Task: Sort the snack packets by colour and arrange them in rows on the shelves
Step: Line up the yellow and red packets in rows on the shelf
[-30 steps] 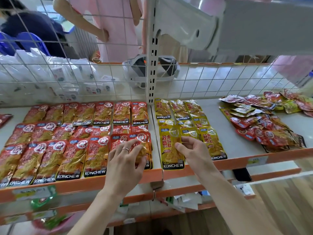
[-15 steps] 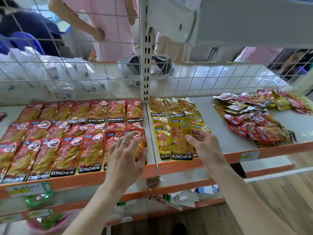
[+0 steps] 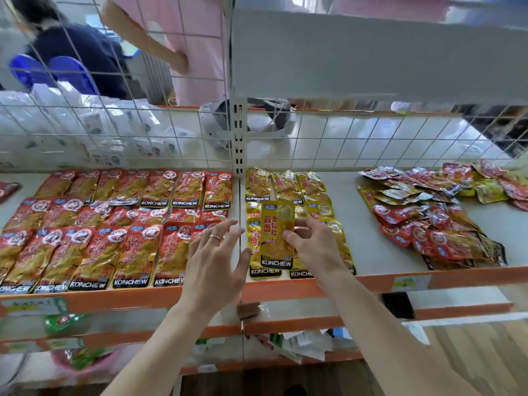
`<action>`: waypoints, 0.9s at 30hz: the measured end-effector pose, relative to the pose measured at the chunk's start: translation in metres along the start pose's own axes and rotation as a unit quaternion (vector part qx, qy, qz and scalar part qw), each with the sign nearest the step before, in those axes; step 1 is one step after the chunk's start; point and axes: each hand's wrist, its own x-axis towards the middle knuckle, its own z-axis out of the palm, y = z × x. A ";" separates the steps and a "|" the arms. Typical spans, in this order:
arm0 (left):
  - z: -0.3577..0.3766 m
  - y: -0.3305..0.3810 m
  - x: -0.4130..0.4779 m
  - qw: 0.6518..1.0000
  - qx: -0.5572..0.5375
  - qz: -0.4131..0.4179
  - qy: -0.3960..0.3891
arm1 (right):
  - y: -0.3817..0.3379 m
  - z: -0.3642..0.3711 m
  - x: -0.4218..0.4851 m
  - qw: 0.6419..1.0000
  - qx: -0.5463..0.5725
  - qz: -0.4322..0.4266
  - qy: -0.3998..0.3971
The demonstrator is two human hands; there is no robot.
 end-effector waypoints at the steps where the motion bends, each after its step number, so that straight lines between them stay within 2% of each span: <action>1: 0.000 0.001 0.001 1.000 0.005 -0.001 0.001 | -0.001 0.002 0.002 1.000 -0.017 -0.007 -0.006; 11: 0.005 -0.004 -0.004 0.999 0.034 -0.009 0.010 | 0.003 0.008 0.004 0.987 -0.144 -0.045 -0.058; 23: 0.002 -0.018 -0.004 0.999 0.036 -0.021 0.014 | -0.003 0.019 -0.007 0.953 -0.274 -0.129 -0.012; 27: 0.002 -0.019 -0.004 0.999 0.033 -0.021 0.012 | -0.004 0.021 -0.012 0.932 -0.324 -0.165 -0.006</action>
